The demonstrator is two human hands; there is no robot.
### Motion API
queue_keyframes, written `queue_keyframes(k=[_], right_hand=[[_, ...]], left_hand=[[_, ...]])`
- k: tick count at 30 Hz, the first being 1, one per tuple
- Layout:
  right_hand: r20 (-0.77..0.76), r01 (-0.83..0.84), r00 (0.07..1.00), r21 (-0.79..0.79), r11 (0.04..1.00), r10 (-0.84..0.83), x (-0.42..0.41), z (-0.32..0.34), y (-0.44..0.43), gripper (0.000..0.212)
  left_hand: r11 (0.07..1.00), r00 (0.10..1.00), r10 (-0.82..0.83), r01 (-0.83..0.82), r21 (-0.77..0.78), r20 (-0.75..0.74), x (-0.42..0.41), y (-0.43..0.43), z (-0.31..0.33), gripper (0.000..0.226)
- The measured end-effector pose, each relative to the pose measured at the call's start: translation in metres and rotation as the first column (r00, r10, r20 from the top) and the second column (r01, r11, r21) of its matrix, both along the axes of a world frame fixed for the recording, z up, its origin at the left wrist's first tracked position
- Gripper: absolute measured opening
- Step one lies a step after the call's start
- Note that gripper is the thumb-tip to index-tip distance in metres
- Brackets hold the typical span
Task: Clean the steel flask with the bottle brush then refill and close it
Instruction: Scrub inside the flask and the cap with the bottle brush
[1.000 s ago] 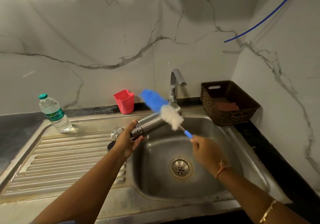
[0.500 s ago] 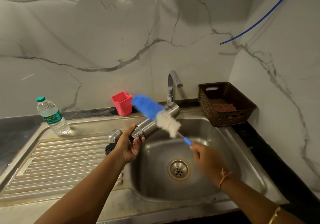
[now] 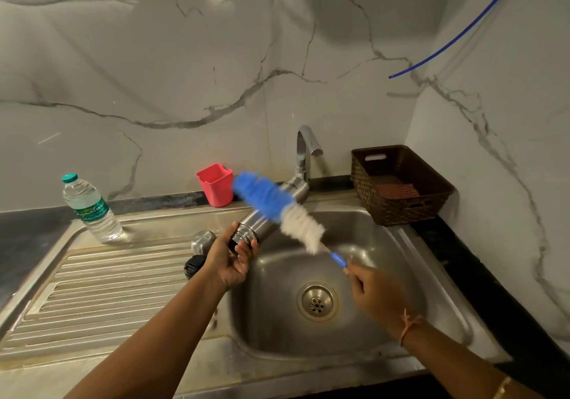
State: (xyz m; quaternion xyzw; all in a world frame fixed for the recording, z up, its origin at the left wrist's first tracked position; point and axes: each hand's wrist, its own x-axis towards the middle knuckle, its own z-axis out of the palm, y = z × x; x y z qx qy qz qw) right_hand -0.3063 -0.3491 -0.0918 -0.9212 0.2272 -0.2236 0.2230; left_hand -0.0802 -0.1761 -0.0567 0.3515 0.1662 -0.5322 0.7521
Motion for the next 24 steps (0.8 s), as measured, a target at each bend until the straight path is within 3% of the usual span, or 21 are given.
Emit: queue_keyframes(k=[2, 6, 11, 16, 20, 21, 24], right_hand=[[-0.019, -0.067, 0.998, -0.008, 0.998, 0.067, -0.006, -0.006, 0.007, 0.026], [-0.047, 0.093, 0.995, 0.110, 0.990, -0.088, -0.001, 0.001, -0.009, 0.022], [-0.116, 0.185, 0.979, 0.161, 0.969, -0.168, 0.030, 0.039, -0.028, 0.031], [-0.119, 0.078, 0.992, 0.415, 0.906, -0.031, 0.071, 0.061, -0.018, 0.036], [-0.210, 0.118, 0.977, 0.451, 0.885, -0.023, 0.099, 0.067, -0.003, 0.035], [-0.249, 0.119, 0.968, 0.451, 0.885, -0.003, 0.105, 0.068, 0.000, 0.040], [-0.271, 0.121, 0.963, 0.484, 0.867, 0.016, 0.119, 0.068, 0.011, 0.084]], left_hand=[[1.000, 1.000, 0.008, -0.008, -0.021, 0.002, 0.002, 0.001, 0.002, 0.046], [1.000, 0.999, 0.009, -0.009, 0.005, 0.033, 0.002, 0.003, 0.006, 0.047], [0.989, 0.963, -0.084, 0.049, 0.140, 0.254, -0.011, 0.005, 0.000, 0.042], [0.964, 0.843, -0.127, -0.018, 0.265, 0.523, -0.034, 0.010, -0.005, 0.038], [0.965, 0.758, -0.132, -0.050, 0.258, 0.639, -0.052, 0.020, -0.010, 0.055], [0.963, 0.743, -0.126, -0.066, 0.260, 0.658, -0.056, 0.022, -0.012, 0.058], [0.941, 0.653, -0.127, -0.159, 0.298, 0.747, -0.068, 0.029, -0.015, 0.053]])
